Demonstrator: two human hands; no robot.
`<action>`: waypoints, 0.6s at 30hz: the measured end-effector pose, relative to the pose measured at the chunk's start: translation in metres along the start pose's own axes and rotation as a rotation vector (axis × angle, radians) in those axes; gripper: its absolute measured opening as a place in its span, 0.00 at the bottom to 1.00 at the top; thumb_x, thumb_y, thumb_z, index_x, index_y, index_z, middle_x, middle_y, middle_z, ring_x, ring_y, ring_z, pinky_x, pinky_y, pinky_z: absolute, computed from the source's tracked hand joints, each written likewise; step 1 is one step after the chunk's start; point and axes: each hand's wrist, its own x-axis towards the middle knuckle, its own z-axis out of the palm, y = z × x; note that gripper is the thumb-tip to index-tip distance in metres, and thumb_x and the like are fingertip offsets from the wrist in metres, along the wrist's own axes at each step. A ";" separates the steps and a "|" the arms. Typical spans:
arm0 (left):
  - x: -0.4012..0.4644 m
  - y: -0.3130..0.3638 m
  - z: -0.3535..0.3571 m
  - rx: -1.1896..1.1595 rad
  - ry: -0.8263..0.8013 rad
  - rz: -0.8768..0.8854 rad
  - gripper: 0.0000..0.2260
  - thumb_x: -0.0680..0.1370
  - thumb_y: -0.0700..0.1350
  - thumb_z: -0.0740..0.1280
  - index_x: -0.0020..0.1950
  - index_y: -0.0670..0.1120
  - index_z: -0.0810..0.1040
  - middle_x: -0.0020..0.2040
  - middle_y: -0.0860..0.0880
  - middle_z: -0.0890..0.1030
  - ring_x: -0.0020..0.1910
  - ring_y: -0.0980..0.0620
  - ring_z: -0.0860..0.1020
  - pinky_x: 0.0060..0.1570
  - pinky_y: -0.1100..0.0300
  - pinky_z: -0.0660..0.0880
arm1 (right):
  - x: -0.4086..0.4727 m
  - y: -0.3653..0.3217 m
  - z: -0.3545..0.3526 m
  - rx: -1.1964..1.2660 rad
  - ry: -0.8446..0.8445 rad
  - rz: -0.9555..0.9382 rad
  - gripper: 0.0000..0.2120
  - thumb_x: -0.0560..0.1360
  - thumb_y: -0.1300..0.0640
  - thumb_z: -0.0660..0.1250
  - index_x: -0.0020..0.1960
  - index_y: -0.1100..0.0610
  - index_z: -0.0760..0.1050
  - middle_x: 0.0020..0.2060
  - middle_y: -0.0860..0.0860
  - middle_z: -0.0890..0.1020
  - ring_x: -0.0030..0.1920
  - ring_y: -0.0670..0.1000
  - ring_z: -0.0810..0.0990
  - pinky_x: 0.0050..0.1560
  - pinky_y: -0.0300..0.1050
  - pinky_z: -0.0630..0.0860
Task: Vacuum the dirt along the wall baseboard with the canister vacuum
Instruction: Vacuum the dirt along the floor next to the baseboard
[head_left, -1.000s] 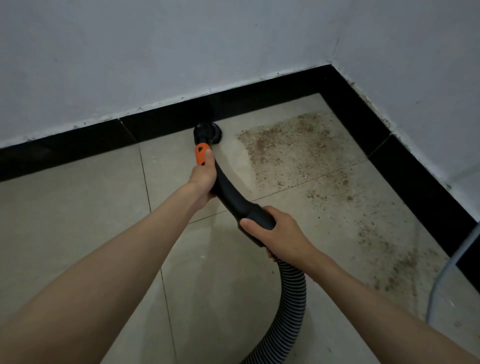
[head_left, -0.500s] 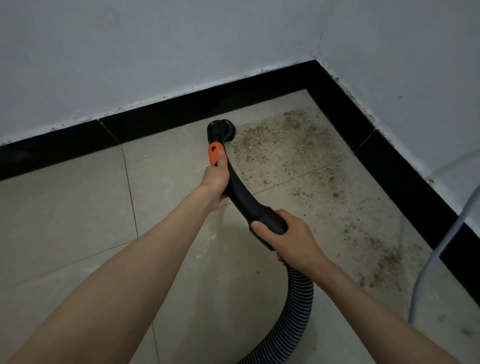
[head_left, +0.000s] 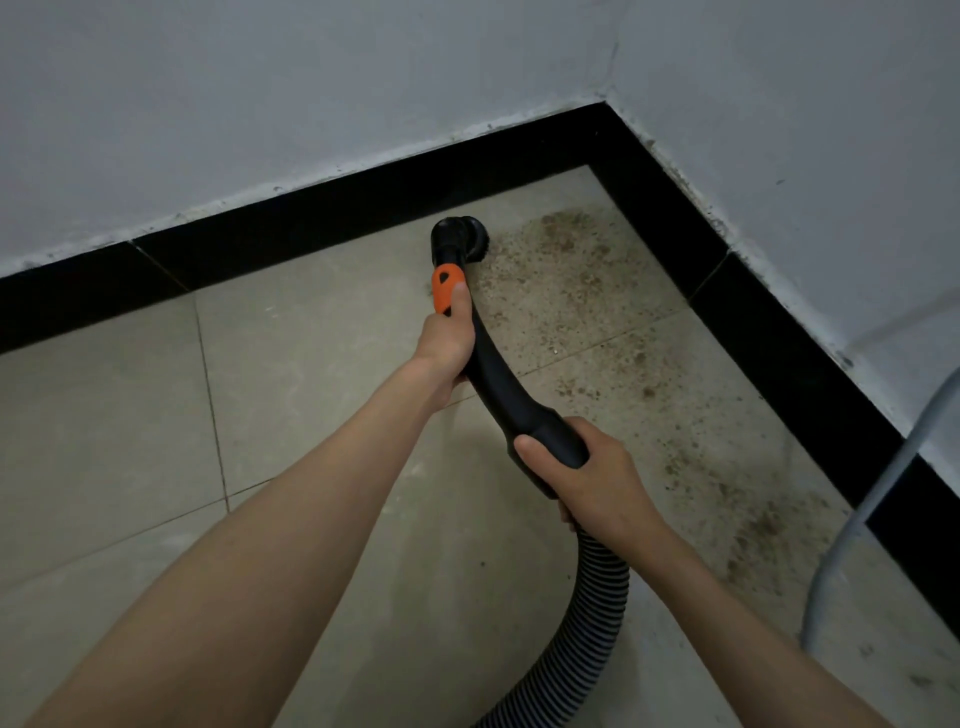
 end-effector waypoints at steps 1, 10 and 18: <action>0.001 0.001 0.005 0.007 -0.008 0.002 0.25 0.80 0.61 0.51 0.63 0.42 0.67 0.53 0.44 0.76 0.54 0.45 0.76 0.54 0.51 0.76 | 0.000 0.001 -0.003 0.017 0.006 0.007 0.18 0.64 0.36 0.70 0.45 0.47 0.76 0.27 0.46 0.77 0.22 0.42 0.74 0.24 0.37 0.70; 0.013 0.019 0.048 0.117 -0.069 0.034 0.27 0.80 0.62 0.51 0.66 0.42 0.67 0.48 0.46 0.75 0.53 0.45 0.76 0.58 0.48 0.75 | 0.014 0.007 -0.028 0.078 0.078 0.035 0.14 0.68 0.41 0.71 0.45 0.50 0.76 0.24 0.45 0.76 0.22 0.45 0.74 0.24 0.39 0.71; 0.021 0.037 0.081 0.178 -0.152 0.041 0.28 0.81 0.62 0.50 0.71 0.42 0.63 0.59 0.44 0.74 0.56 0.45 0.75 0.57 0.51 0.75 | 0.028 0.010 -0.048 0.124 0.163 0.056 0.12 0.71 0.44 0.73 0.43 0.52 0.75 0.28 0.48 0.77 0.22 0.47 0.74 0.24 0.40 0.71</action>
